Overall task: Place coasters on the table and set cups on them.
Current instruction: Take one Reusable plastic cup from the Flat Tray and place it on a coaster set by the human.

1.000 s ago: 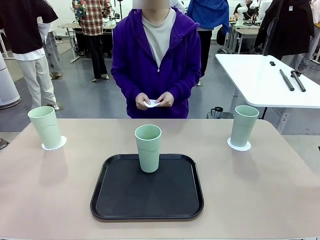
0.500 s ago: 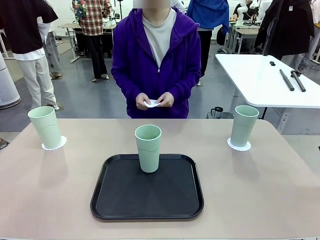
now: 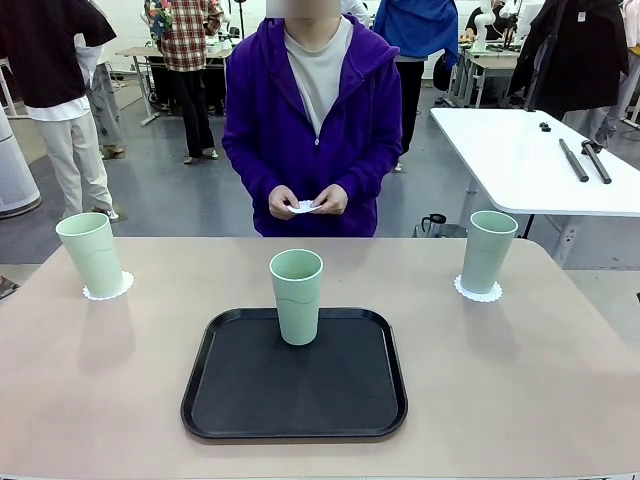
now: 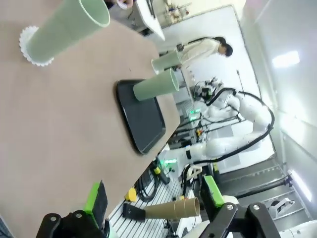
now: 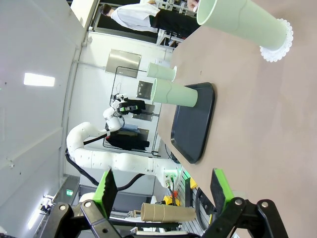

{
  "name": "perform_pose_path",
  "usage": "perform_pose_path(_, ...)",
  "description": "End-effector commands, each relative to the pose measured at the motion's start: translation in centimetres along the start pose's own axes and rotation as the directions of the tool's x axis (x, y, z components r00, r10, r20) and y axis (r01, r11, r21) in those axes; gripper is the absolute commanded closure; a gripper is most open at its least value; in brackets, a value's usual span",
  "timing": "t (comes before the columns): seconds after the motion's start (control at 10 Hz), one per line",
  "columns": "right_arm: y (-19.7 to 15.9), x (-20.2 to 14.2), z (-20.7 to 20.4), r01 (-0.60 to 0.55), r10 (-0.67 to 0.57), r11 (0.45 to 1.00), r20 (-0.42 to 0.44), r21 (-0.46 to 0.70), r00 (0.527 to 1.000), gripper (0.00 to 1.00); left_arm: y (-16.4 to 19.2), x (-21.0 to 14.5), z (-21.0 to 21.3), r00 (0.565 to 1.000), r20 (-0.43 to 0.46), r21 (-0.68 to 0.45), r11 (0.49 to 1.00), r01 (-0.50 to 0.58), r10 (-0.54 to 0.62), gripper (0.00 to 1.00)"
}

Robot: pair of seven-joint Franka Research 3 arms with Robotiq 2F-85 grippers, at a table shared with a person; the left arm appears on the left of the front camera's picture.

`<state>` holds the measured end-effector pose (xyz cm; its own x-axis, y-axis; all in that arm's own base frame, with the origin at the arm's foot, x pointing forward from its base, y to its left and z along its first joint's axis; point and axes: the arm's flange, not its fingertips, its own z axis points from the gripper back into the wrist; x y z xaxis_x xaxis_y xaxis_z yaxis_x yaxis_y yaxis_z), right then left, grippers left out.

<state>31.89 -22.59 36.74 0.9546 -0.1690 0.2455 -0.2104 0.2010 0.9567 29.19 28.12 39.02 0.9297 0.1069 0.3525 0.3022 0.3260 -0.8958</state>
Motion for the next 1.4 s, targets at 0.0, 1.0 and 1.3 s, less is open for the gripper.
perform_pose_path(0.0,0.13,-0.04,-0.01,-0.004,0.004,1.000,0.001,0.003,1.000,0.00,0.36,-0.11,0.64,0.998,0.045,-0.018,0.999,0.037,-0.036,0.00)
perform_pose_path(1.0,0.13,-0.04,-0.01,-0.004,0.004,1.000,0.001,0.003,1.000,0.00,0.69,-0.21,0.63,1.000,0.029,-0.006,1.000,0.001,-0.001,0.00)
perform_pose_path(1.3,0.13,-0.04,-0.01,-0.004,0.004,1.000,0.001,0.003,1.000,0.00,0.69,-0.21,0.63,1.000,0.029,-0.006,1.000,0.001,-0.001,0.00)
